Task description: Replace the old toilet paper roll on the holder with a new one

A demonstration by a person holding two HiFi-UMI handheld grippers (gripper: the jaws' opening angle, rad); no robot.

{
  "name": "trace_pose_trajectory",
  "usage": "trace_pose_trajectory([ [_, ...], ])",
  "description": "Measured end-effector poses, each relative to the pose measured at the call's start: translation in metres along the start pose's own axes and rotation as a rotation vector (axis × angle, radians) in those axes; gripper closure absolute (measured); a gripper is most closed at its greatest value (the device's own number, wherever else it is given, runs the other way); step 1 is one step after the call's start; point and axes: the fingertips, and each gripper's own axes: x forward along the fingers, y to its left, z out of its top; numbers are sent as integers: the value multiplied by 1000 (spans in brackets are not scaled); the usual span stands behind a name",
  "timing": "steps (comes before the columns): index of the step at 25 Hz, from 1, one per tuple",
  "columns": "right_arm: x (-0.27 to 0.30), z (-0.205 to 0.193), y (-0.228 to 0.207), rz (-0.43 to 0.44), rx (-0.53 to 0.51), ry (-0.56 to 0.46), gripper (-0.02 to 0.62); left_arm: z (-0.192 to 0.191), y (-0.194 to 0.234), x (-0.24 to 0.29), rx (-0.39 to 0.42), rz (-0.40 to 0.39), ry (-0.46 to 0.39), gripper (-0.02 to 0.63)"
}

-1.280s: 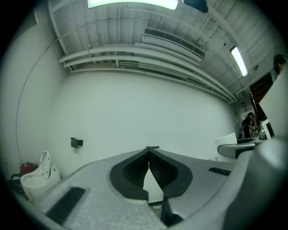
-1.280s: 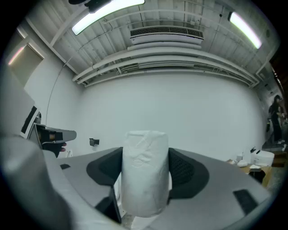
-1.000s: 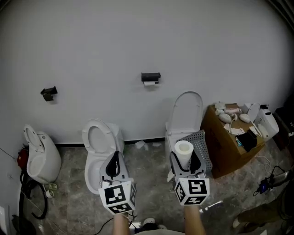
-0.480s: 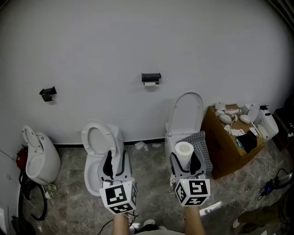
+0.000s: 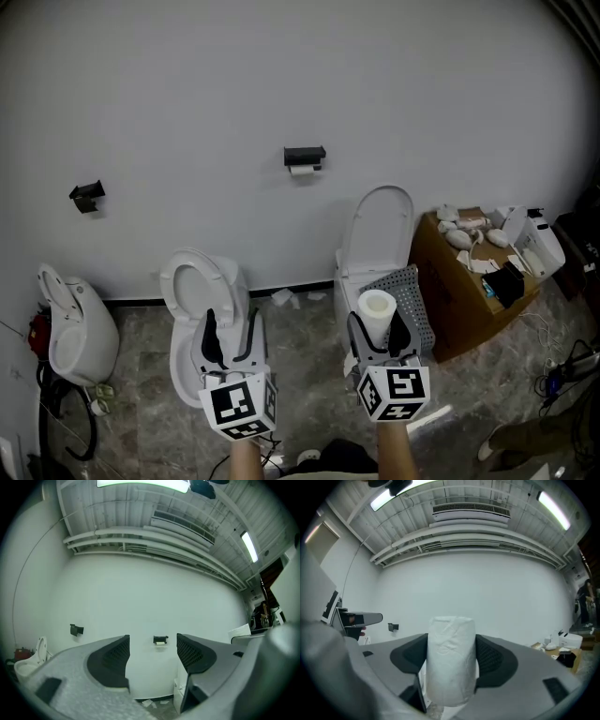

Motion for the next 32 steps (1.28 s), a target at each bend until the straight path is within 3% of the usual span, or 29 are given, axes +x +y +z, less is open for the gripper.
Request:
trace_pose_trajectory([
  [13,74,-16,-13,31,-2,28,301,-24,2,71,-5,4,22,314],
  [32,323,5,-114,73,-25,-7,301,-22,-11,315,32,75,-20,314],
])
